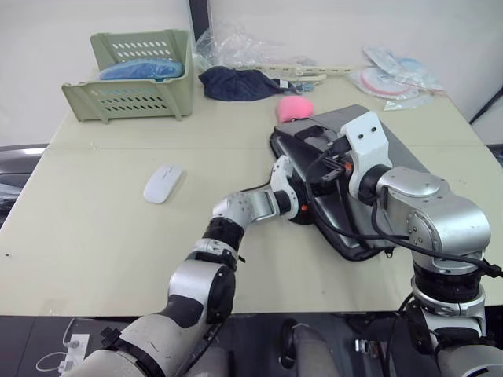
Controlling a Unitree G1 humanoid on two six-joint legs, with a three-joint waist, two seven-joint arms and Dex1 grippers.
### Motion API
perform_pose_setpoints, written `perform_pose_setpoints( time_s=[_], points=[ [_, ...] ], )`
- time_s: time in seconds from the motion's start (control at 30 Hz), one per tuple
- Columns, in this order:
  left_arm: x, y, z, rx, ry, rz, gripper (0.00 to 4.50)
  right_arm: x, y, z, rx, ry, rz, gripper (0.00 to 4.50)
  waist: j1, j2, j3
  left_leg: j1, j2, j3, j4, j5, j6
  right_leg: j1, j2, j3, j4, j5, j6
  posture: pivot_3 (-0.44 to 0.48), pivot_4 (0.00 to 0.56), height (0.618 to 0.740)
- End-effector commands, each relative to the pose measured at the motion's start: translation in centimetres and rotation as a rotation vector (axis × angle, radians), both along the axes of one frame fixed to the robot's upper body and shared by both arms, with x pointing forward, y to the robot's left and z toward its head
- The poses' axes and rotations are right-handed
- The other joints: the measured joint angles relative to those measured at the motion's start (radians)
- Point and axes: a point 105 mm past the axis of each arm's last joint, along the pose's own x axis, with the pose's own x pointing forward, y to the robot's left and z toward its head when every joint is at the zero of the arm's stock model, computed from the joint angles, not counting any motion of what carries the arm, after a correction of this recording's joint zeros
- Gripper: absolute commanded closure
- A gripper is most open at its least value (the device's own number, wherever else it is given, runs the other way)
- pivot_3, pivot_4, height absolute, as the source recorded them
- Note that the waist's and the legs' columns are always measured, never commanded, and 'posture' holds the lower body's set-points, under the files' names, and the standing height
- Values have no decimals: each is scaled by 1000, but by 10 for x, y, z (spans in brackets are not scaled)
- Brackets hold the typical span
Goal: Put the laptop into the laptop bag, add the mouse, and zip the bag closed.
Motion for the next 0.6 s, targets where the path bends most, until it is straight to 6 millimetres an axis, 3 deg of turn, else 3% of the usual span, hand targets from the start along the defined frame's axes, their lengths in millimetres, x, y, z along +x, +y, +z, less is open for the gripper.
perform_pose_setpoints(
  time_s=[0.03,0.6],
  points=[
    [-14,-10,-9,68,-46,-50,363,-7,14,16,12,-81,74,4500,-1,0,0,0,0,0,0,0,0,0,0,0,0,0,0,0,150,740],
    [-7,76,24,116,-179,76,363,-3,15,12,19,-69,78,4500,-19,0,0,-1,1,0,0,0,0,-2,0,0,0,0,0,0,150,740]
  ],
)
